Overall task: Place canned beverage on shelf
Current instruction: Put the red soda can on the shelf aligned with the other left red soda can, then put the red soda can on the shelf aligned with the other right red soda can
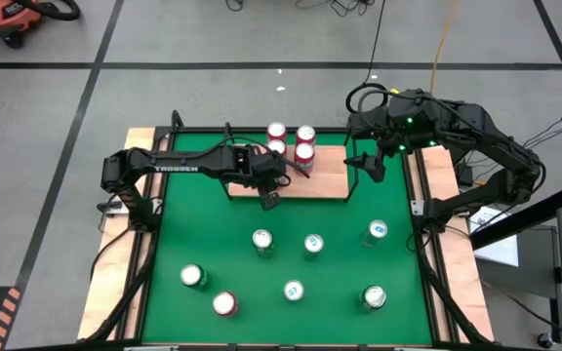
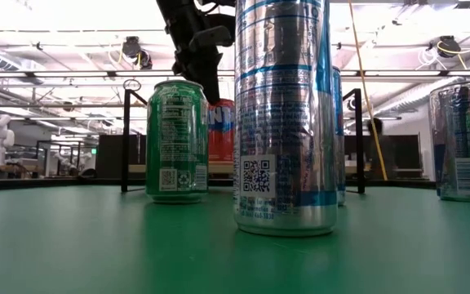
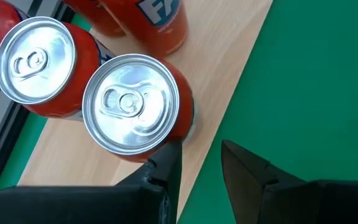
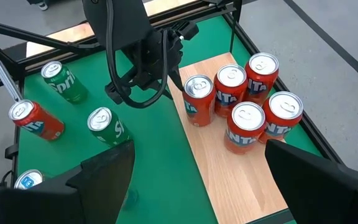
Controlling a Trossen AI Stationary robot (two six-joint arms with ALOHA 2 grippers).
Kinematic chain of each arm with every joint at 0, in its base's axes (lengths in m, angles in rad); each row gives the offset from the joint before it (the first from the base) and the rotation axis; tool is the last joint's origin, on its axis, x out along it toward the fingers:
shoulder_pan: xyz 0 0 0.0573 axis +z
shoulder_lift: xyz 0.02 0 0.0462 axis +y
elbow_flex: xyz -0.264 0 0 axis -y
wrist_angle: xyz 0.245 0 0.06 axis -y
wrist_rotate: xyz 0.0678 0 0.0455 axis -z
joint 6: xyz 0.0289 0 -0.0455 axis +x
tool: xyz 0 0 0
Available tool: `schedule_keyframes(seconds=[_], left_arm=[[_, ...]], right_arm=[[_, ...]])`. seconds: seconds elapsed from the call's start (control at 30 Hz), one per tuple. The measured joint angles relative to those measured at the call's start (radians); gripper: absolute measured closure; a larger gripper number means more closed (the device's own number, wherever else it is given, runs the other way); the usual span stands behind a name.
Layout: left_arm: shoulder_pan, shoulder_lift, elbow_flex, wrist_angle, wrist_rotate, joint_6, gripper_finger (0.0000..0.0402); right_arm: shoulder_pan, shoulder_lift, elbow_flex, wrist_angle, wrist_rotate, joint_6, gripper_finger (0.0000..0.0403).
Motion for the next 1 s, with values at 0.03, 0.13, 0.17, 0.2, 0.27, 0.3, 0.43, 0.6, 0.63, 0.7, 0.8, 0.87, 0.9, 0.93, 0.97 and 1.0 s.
schedule_keyframes(seconds=[0.03,0.13,0.17,0.2,0.27,0.3,0.43,0.6,0.63,0.7,0.8,0.87,0.9,0.93,0.97,1.0], left_arm=[[0.000,0.000,0.000,-0.002,0.003,-0.001,0.0295],[0.000,-0.004,0.015,-0.042,0.038,-0.047,0.0295],[0.000,-0.006,0.029,-0.069,0.057,-0.083,0.0295],[0.000,-0.009,0.046,-0.096,0.089,-0.109,0.0295],[-0.002,-0.030,0.071,-0.156,0.169,-0.148,0.0295],[-0.007,-0.040,0.085,-0.188,0.202,-0.175,0.0295],[-0.058,-0.109,0.111,-0.252,0.343,-0.285,0.0295],[-0.186,-0.199,0.111,-0.297,0.400,-0.412,0.0295],[-0.219,-0.214,0.111,-0.303,0.402,-0.437,0.0295],[-0.285,-0.238,0.111,-0.338,0.403,-0.482,0.0293],[-0.362,-0.252,0.112,-0.382,0.407,-0.573,0.0276],[-0.406,-0.254,0.111,-0.414,0.405,-0.626,0.0251],[-0.425,-0.255,0.111,-0.417,0.401,-0.645,0.0236],[-0.445,-0.255,0.111,-0.424,0.400,-0.660,0.0217],[-0.464,-0.255,0.111,-0.436,0.398,-0.681,0.0199],[-0.481,-0.254,0.111,-0.439,0.392,-0.706,0.0178]], right_arm=[[0.000,0.000,0.000,0.000,0.000,-0.003,0.0052],[0.000,0.000,0.000,-0.001,0.000,-0.006,0.0052],[0.000,0.000,0.000,-0.002,0.000,-0.006,0.0052],[0.000,0.000,0.000,-0.003,0.000,-0.006,0.0052],[0.000,0.000,0.000,-0.006,0.000,-0.006,0.0052],[0.000,0.000,0.000,-0.008,0.000,-0.006,0.0052],[0.000,0.000,0.000,-0.008,0.000,-0.014,0.0052],[0.000,0.000,0.000,0.002,0.000,-0.039,0.0052],[0.000,0.000,0.000,0.002,0.000,-0.039,0.0052],[0.000,0.000,0.000,0.002,0.000,-0.036,0.0052],[0.000,0.000,0.000,0.004,0.000,0.007,0.0052],[0.000,0.000,0.000,0.018,0.001,0.040,0.0052],[0.000,0.001,0.000,0.027,0.001,0.057,0.0052],[0.000,0.004,0.000,0.039,0.002,0.075,0.0052],[0.000,0.005,0.000,0.053,0.002,0.097,0.0052],[0.000,0.006,0.000,0.065,0.002,0.119,0.0052]])
